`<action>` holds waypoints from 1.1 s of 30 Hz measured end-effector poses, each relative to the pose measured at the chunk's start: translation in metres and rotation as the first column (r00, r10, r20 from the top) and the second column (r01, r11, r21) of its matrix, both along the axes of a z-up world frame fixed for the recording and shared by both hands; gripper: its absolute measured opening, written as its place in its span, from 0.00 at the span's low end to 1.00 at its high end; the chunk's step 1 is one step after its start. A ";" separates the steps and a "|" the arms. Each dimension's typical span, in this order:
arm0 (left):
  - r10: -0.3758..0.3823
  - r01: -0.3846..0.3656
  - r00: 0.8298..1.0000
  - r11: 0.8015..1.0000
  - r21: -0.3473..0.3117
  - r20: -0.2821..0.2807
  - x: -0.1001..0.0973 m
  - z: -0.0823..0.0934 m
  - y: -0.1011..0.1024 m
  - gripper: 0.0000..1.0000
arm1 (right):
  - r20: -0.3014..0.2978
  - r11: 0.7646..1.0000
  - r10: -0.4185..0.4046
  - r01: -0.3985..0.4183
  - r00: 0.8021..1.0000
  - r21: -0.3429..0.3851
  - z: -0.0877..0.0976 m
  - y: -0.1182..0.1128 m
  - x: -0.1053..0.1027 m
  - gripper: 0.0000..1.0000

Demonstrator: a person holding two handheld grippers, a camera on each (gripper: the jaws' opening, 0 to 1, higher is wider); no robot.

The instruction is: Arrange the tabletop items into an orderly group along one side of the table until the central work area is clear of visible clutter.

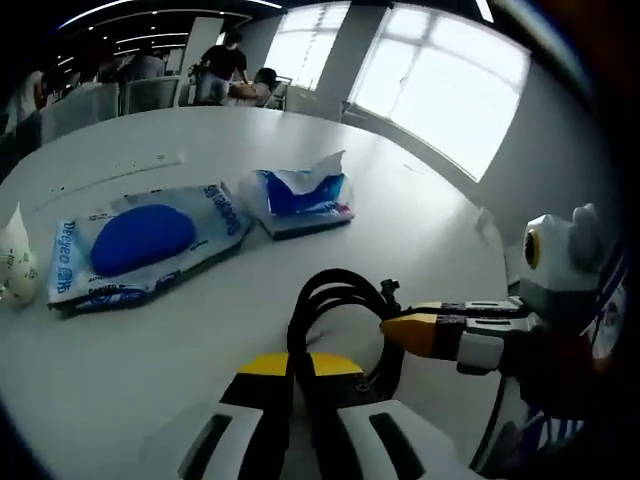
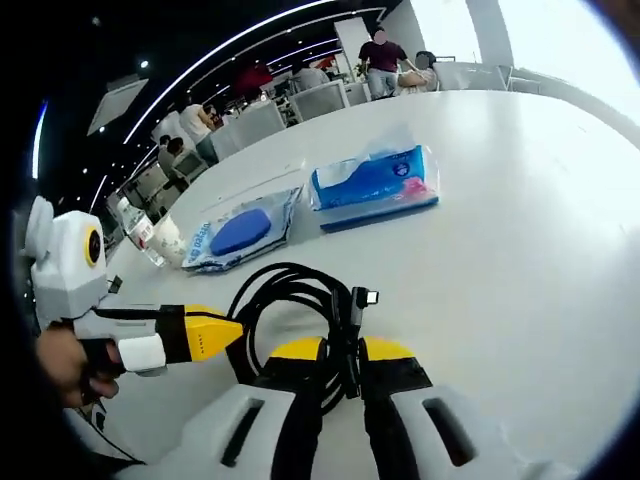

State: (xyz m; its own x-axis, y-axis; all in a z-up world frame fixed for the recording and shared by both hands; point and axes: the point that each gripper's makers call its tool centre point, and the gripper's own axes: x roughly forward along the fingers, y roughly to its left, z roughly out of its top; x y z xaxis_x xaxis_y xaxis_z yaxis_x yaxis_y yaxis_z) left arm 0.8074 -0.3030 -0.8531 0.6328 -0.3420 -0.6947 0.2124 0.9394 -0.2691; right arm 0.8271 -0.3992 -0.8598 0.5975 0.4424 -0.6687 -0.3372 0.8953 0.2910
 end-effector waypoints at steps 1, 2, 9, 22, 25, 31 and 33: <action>0.001 -0.001 1.000 1.000 0.000 0.009 0.002 0.003 0.001 0.02 | 0.004 1.000 -0.001 0.001 1.000 0.004 0.000 0.000 0.003 0.08; 0.003 -0.003 1.000 1.000 0.000 0.012 0.003 0.004 0.001 0.02 | 0.006 1.000 0.000 0.000 1.000 0.004 0.001 0.001 0.004 0.08; 0.006 -0.006 1.000 1.000 0.007 0.021 0.016 0.007 0.007 0.02 | 0.024 1.000 0.013 -0.013 1.000 -0.001 0.003 0.008 0.018 0.08; 0.020 -0.019 1.000 1.000 0.022 -0.014 0.025 -0.011 0.014 0.04 | 0.058 0.991 0.103 -0.098 0.993 -0.089 -0.006 0.018 0.032 0.09; 0.021 -0.021 1.000 0.999 0.027 -0.016 0.027 -0.013 0.016 0.04 | 0.055 0.989 0.116 -0.110 0.992 -0.103 -0.009 0.020 0.033 0.09; 0.001 0.000 1.000 0.999 0.049 -0.014 0.028 -0.017 0.016 0.05 | 0.069 0.976 0.159 -0.146 0.985 -0.162 -0.014 0.021 0.035 0.10; -0.019 0.019 1.000 0.997 0.068 -0.006 0.030 -0.018 0.016 0.06 | 0.072 0.975 0.163 -0.149 0.984 -0.166 -0.013 0.020 0.035 0.10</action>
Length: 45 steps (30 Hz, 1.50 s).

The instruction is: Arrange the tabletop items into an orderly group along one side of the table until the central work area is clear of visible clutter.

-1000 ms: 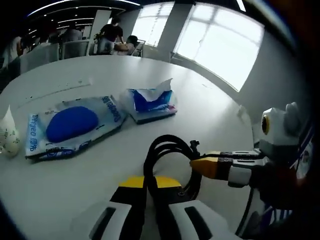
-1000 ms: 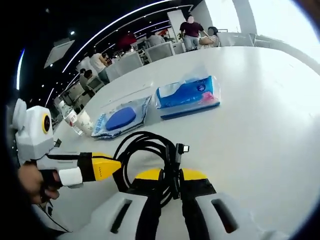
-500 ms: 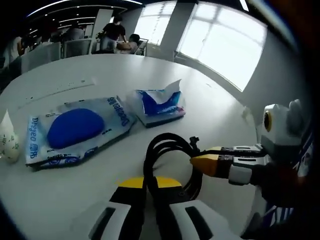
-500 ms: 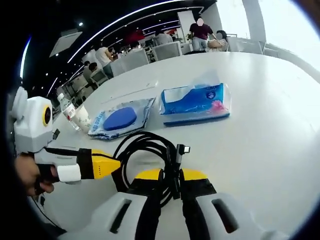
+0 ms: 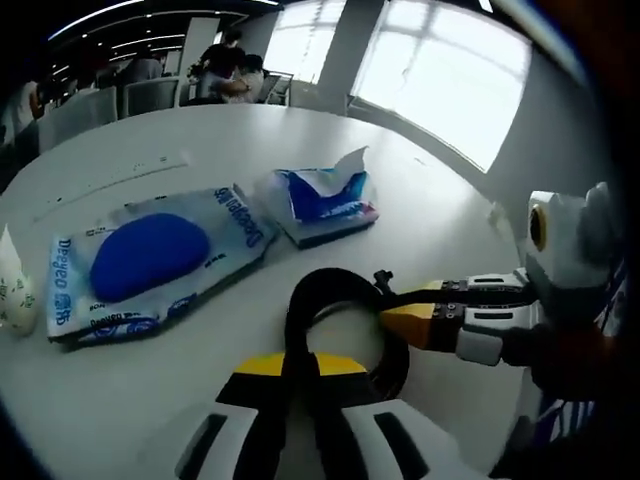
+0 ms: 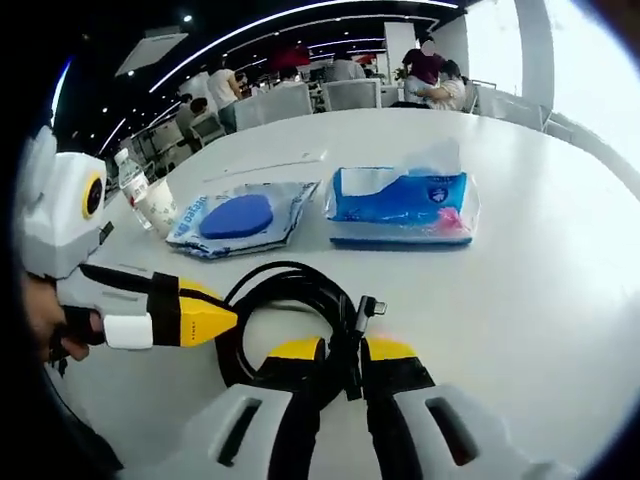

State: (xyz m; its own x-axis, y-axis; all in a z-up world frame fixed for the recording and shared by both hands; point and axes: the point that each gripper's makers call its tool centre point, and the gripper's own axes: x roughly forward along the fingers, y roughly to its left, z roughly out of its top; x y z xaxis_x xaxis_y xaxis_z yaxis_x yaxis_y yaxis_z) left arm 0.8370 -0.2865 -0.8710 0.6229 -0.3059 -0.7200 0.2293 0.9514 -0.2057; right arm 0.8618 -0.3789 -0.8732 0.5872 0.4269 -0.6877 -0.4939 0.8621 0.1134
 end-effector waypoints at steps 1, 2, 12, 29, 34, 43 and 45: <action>-0.003 0.003 1.000 1.000 0.001 0.002 0.000 0.000 0.000 0.05 | 0.002 1.000 0.000 0.000 1.000 -0.002 0.001 -0.001 0.000 0.10; 0.002 -0.002 1.000 1.000 -0.001 0.003 0.000 0.001 0.001 0.05 | 0.005 1.000 -0.001 0.001 1.000 0.001 0.002 -0.001 0.000 0.11; -0.016 0.016 0.999 1.000 -0.011 0.052 -0.009 0.014 0.004 0.22 | 0.040 0.999 0.009 -0.011 0.999 0.040 0.020 -0.003 -0.005 0.28; -0.028 0.032 0.984 0.999 -0.021 0.175 -0.055 0.055 0.032 0.53 | 0.144 0.986 0.117 -0.132 0.983 0.099 0.064 0.000 -0.019 0.69; -0.006 0.014 0.974 0.999 -0.032 0.228 -0.074 0.076 0.051 0.60 | 0.169 0.977 0.143 -0.166 0.975 0.130 0.080 -0.002 -0.025 0.81; 0.056 -0.046 0.951 0.998 -0.039 0.303 -0.109 0.117 0.101 0.75 | 0.199 0.966 0.173 -0.205 0.965 0.157 0.106 -0.014 -0.039 0.97; 0.076 -0.068 0.948 0.997 -0.037 0.308 -0.118 0.121 0.117 0.77 | 0.205 0.965 0.189 -0.220 0.960 0.142 0.109 -0.016 -0.043 1.00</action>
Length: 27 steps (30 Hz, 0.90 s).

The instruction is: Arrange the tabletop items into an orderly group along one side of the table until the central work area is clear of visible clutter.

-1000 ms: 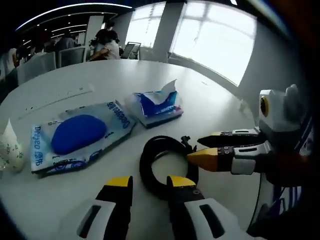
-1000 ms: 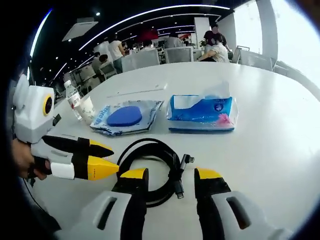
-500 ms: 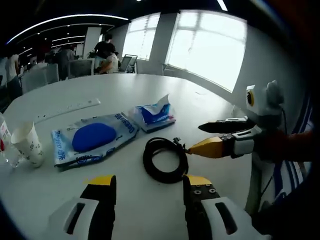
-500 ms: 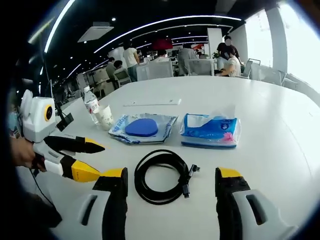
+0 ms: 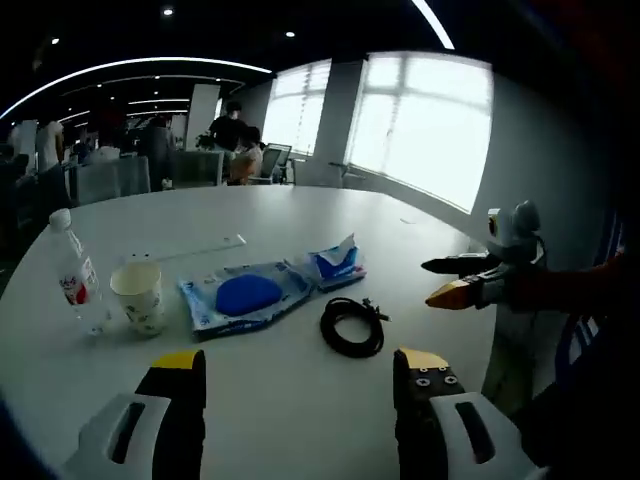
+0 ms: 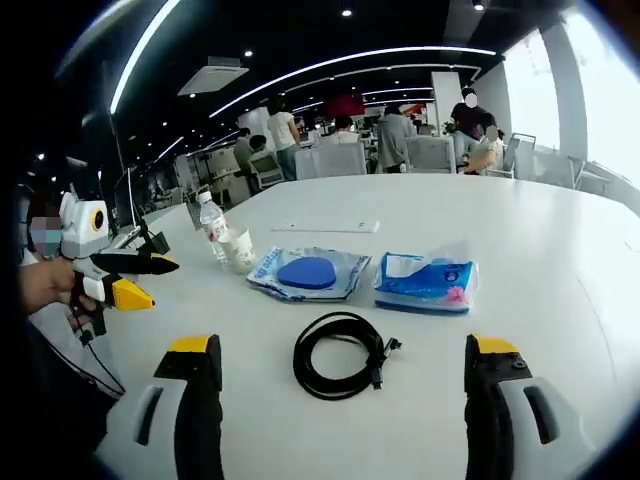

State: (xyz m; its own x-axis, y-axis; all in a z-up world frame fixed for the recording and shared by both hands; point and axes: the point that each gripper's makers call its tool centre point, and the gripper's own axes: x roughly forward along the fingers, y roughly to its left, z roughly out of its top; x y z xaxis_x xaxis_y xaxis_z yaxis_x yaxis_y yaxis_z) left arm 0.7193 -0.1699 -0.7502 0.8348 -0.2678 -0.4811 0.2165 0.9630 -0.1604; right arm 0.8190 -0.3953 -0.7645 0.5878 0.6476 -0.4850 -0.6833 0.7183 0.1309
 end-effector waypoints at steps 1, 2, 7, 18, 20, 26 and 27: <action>0.013 -0.013 1.000 1.000 0.005 0.015 -0.005 0.006 0.006 0.79 | 0.004 1.000 0.010 -0.009 1.000 -0.008 0.002 -0.002 -0.002 1.00; 0.017 -0.017 1.000 1.000 0.007 0.015 -0.010 0.010 0.011 0.80 | 0.003 1.000 0.011 -0.011 1.000 -0.009 0.003 -0.004 -0.003 1.00; 0.052 -0.053 0.998 0.998 0.023 0.022 -0.028 0.026 0.032 0.87 | 0.011 1.000 0.008 -0.008 1.000 -0.003 0.013 -0.012 -0.005 1.00; 0.090 -0.090 0.996 0.995 0.031 0.012 -0.061 0.031 0.073 0.99 | -0.001 0.999 0.040 -0.040 0.999 -0.003 0.027 -0.012 -0.018 1.00; 0.094 -0.094 0.996 0.995 0.040 0.001 -0.067 0.029 0.081 0.99 | -0.004 0.999 0.042 -0.042 0.999 -0.003 0.029 -0.013 -0.020 1.00; 0.101 -0.100 0.995 0.994 0.037 -0.023 -0.078 0.024 0.093 1.00 | -0.008 0.998 0.053 -0.053 0.999 -0.016 0.033 -0.015 -0.023 1.00; 0.101 -0.100 0.995 0.994 0.036 -0.027 -0.079 0.023 0.094 1.00 | -0.006 0.998 0.052 -0.053 0.999 -0.024 0.033 -0.016 -0.023 1.00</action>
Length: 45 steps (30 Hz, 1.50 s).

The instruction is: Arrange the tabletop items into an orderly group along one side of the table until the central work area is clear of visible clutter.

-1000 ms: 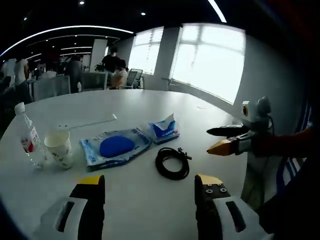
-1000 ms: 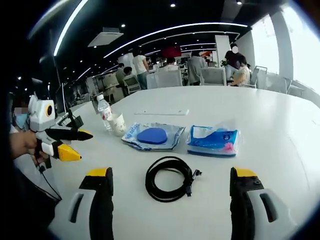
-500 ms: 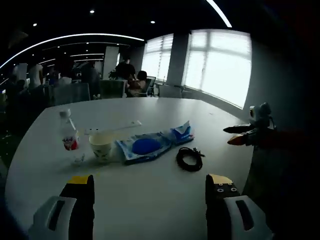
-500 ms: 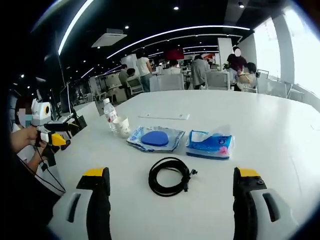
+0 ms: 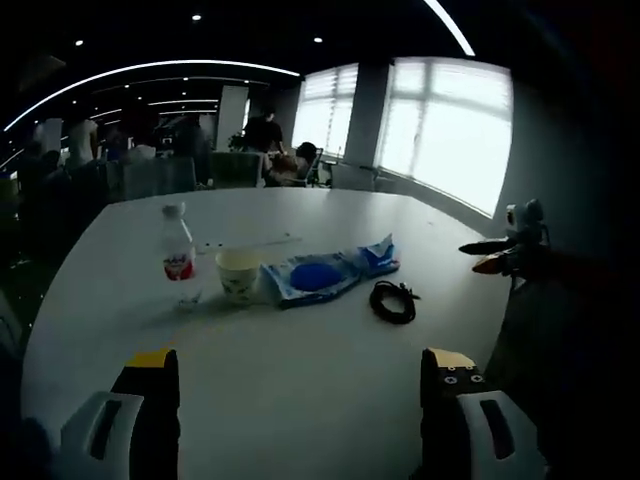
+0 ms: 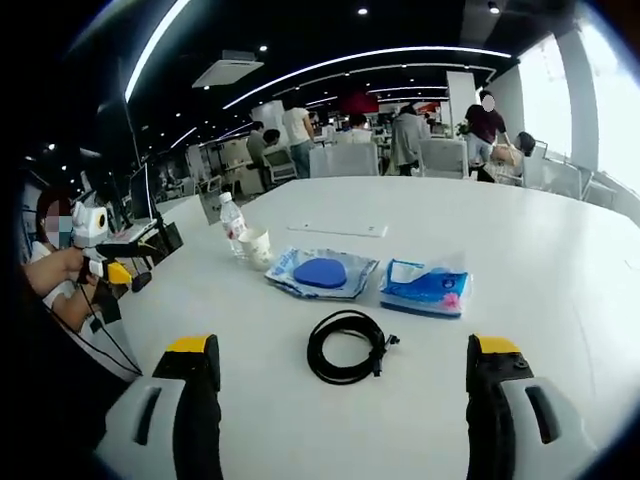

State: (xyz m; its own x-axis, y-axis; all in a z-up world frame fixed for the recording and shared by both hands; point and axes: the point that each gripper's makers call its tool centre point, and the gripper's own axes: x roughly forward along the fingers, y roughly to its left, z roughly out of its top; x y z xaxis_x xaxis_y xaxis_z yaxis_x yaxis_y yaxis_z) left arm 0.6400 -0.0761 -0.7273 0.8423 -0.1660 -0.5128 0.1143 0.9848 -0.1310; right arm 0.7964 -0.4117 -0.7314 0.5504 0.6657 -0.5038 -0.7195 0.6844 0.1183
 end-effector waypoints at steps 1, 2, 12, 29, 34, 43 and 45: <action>0.002 -0.002 1.000 1.000 0.000 -0.006 -0.002 -0.001 0.002 1.00 | -0.001 1.000 0.000 0.000 1.000 -0.002 0.000 -0.001 0.000 1.00; 0.003 -0.003 1.000 1.000 0.000 -0.010 -0.004 -0.002 0.004 1.00 | -0.003 1.000 0.000 0.000 1.000 -0.003 0.000 -0.001 0.000 1.00; 0.014 -0.015 0.999 1.000 -0.019 -0.031 -0.007 -0.004 0.014 1.00 | -0.006 1.000 -0.012 0.012 1.000 -0.009 0.003 -0.007 -0.004 1.00; 0.006 -0.007 1.000 1.000 -0.014 -0.023 -0.004 -0.002 0.015 1.00 | -0.014 1.000 -0.013 0.013 1.000 -0.008 0.000 -0.007 -0.002 1.00; 0.001 -0.002 1.000 1.000 -0.015 -0.027 -0.003 -0.002 0.011 1.00 | -0.011 1.000 -0.015 0.015 1.000 -0.002 0.001 -0.007 -0.002 1.00; -0.008 0.007 1.000 1.000 -0.008 -0.023 -0.001 -0.001 0.008 1.00 | -0.013 1.000 -0.014 0.014 1.000 0.001 0.001 -0.007 -0.003 1.00; -0.011 0.011 1.000 1.000 -0.007 -0.017 0.000 0.001 0.007 1.00 | -0.013 1.000 -0.018 0.018 1.000 0.000 0.001 -0.008 -0.002 1.00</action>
State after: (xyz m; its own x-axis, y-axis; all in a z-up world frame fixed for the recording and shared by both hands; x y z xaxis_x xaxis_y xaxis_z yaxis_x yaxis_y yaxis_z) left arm 0.6403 -0.0691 -0.7267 0.8315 -0.1786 -0.5260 0.1225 0.9826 -0.1399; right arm 0.7948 -0.4201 -0.7302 0.5553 0.6560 -0.5111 -0.7058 0.6969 0.1276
